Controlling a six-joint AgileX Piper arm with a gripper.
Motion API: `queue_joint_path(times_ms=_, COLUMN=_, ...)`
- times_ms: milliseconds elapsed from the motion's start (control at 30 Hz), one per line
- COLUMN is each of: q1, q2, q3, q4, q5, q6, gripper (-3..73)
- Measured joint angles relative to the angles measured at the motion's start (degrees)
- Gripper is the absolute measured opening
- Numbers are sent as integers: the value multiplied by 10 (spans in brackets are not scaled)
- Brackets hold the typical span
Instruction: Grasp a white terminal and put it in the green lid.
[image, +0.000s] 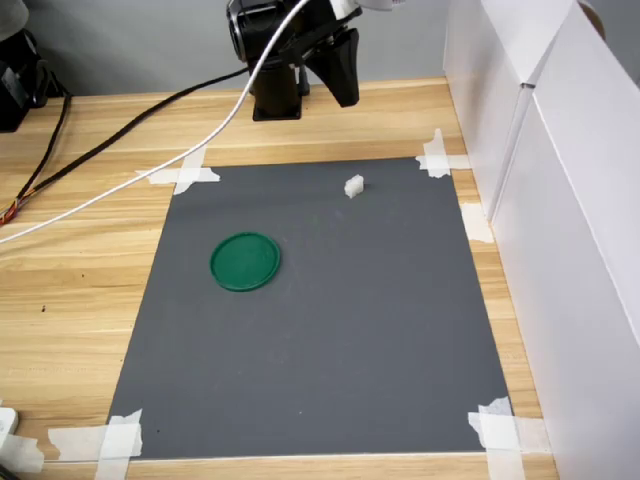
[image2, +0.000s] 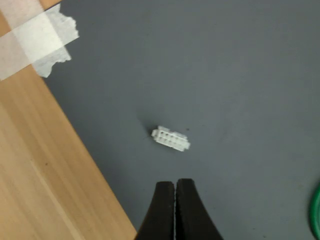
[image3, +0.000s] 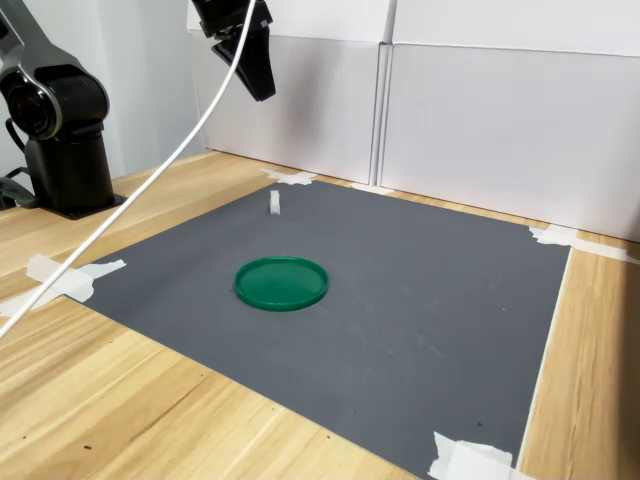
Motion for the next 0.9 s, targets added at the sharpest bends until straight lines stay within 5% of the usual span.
queue_joint_path(times_ms=167, q1=16, q2=21, q3=0, q4=-25, q5=13, q6=-1, gripper=137)
queue_joint_path(times_ms=400, q1=34, q2=26, q3=0, q4=-44, q5=-15, q6=26, gripper=558)
queue_joint_path(times_ms=500, q1=34, q2=27, q3=0, q4=-40, q5=-19, q6=28, gripper=675)
queue_joint_path(times_ms=700, q1=34, q2=35, q3=0, q4=-18, q5=-8, q6=42, gripper=715)
queue_joint_path(times_ms=900, q1=34, q2=76, q3=0, q4=-32, q5=-12, q6=101, gripper=716)
